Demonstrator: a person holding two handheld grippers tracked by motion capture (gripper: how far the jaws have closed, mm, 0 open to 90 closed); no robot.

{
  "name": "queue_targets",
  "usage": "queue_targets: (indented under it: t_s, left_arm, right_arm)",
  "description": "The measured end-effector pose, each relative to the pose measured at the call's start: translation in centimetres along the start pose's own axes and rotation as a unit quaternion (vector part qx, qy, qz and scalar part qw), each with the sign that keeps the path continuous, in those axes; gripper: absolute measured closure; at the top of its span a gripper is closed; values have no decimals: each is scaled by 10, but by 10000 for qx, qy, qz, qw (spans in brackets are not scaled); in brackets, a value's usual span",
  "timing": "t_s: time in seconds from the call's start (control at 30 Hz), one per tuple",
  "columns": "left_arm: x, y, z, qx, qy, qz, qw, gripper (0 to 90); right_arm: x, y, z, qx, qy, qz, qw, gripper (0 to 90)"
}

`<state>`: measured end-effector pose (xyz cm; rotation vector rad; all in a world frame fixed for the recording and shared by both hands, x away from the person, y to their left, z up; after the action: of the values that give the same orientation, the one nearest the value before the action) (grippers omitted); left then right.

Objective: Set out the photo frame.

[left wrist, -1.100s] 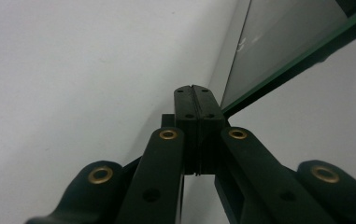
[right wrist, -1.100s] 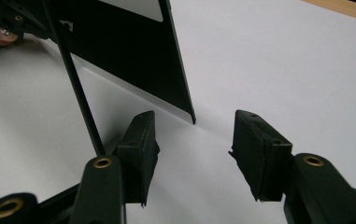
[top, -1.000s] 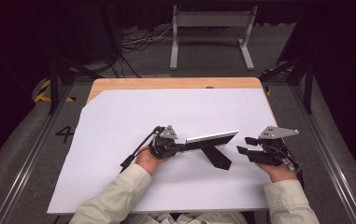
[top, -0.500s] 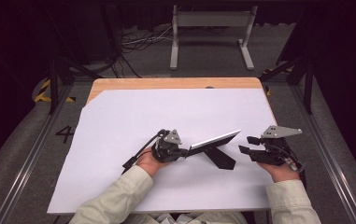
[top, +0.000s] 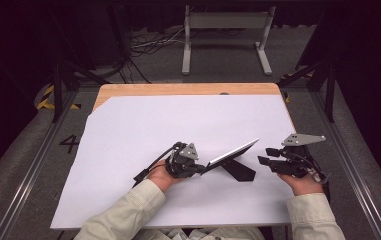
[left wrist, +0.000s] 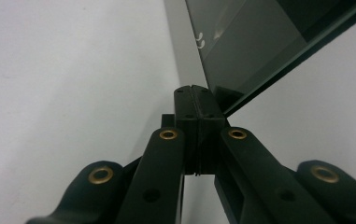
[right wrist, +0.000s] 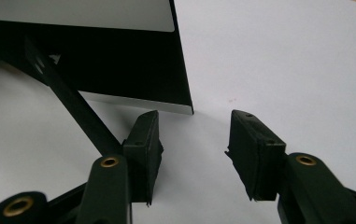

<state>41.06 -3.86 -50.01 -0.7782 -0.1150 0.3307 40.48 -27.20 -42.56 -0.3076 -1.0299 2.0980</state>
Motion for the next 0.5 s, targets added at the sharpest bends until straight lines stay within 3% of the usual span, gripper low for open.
queue_targets:
  t_s: [0.3, 0.5]
  left_arm:
    - [-17, -3, -2, 104, 226, -293, 9993, 900]
    - [-23, -3, -2, 128, 422, -321, 9985, 900]
  right_arm:
    - [-1, -1, 4, 4, 22, -127, 9999, 529]
    - [0, -2, 7, 9, 39, -141, 9999, 530]
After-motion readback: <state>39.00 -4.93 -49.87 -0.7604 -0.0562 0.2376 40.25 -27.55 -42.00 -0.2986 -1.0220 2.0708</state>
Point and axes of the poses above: each handheld gripper's, and its own axes: z roughly backward along the jaws, y roughly out of its underside, x roughly to its left, the point moved 9 cm from there along -z, roughly forward along the jaws, and after that the axes turned 6 degrees about -y, right-handed, at the moved point
